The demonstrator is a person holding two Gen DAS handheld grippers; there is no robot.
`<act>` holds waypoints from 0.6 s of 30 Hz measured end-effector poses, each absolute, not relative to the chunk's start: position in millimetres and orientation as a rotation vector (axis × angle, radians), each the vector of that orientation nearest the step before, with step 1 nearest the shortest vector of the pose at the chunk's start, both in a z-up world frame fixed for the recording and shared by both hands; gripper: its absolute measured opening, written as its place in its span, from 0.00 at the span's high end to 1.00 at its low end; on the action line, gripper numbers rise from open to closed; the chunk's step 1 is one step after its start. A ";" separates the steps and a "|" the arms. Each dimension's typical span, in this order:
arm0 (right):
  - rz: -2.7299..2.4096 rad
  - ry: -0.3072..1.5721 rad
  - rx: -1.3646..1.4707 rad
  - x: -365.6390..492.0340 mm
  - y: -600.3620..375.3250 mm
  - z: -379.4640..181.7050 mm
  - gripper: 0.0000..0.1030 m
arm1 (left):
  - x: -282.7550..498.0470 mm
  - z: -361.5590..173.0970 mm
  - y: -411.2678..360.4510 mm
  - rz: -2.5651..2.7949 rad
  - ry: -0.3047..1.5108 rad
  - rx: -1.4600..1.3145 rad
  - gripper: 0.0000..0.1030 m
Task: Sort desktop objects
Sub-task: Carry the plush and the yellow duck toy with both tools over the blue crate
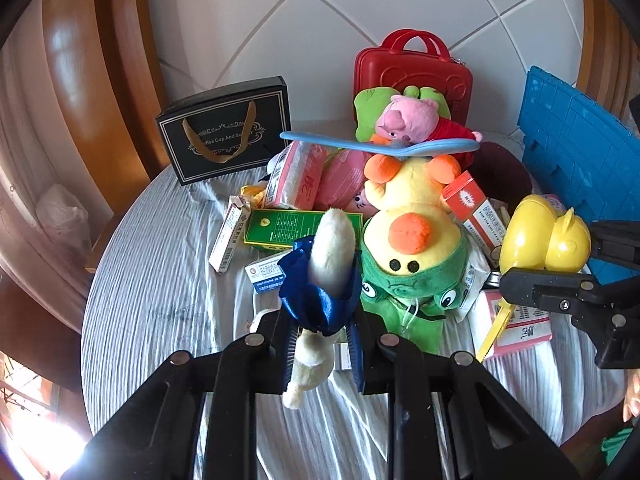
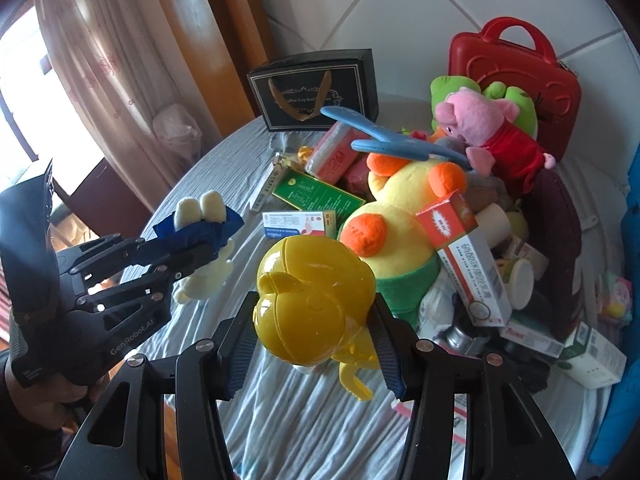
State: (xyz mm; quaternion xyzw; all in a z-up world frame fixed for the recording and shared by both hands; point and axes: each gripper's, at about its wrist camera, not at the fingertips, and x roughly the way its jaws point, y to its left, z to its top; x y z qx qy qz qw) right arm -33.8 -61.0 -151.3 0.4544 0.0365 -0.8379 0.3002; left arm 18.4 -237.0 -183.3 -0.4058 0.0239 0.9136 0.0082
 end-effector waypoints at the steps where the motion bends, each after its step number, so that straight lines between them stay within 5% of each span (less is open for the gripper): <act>1: -2.228 0.090 1.198 -33.0 -57.2 -145.8 0.49 | 17.8 -178.9 -233.0 2.855 0.081 -1.259 0.79; 18: -2.348 0.026 1.069 -27.3 38.3 -61.6 0.49 | -4.1 -104.7 -136.7 2.855 0.142 -1.083 0.79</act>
